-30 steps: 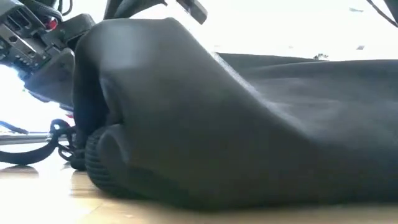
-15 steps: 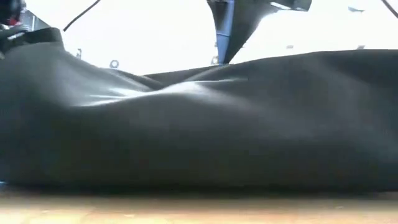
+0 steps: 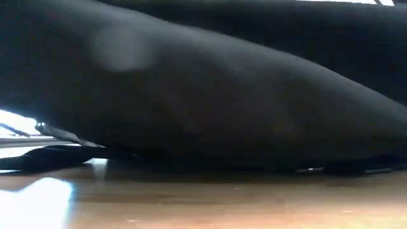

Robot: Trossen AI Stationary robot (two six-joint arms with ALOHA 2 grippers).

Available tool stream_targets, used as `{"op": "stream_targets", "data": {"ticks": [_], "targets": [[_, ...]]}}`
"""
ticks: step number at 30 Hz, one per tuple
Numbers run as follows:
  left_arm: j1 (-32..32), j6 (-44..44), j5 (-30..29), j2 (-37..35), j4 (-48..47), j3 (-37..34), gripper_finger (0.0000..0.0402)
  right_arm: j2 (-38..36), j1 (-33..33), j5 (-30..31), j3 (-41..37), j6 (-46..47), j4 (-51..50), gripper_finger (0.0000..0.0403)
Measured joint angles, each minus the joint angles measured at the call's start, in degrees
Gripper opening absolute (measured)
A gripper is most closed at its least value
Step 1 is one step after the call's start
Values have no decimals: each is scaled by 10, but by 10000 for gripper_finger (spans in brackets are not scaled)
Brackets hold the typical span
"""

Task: Unpack backpack
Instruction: Close the black backpack

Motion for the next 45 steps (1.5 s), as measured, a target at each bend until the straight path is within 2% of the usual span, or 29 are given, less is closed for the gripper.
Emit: {"op": "stream_targets", "data": {"ticks": [4,6,9,12,14,16,20,23,25,31,40,45], "targets": [[0,2,-3,-22,-2,0,0,-8,-16,-32,-1,-64,45,92],[1,-3,-7,-24,-10,1,0,-11,-21,-70,-1,-101,47,128],[2,-22,-8,-23,-30,1,0,-25,-26,-105,0,-104,-49,176],[4,-50,4,-23,-59,2,0,-31,-27,-88,1,-56,-184,210],[3,-68,10,-25,-72,2,0,-29,-27,-89,0,-33,-225,222],[3,-92,15,-27,-88,2,0,-30,-28,-97,-1,-21,-209,226],[5,-105,15,-27,-114,2,0,-44,-21,-108,0,-74,-76,224],[12,-122,16,-27,-126,2,0,-47,-17,-94,0,-126,14,223],[15,-132,17,-27,-124,2,0,-44,-20,-71,0,-142,37,222],[26,-201,17,-27,-104,2,0,-38,-41,-26,-10,-206,39,222],[49,-235,37,-27,-45,2,0,-21,-72,-115,-10,-300,42,222],[61,-235,63,-26,-46,12,0,-3,-76,-92,-10,-280,4,221]]}}
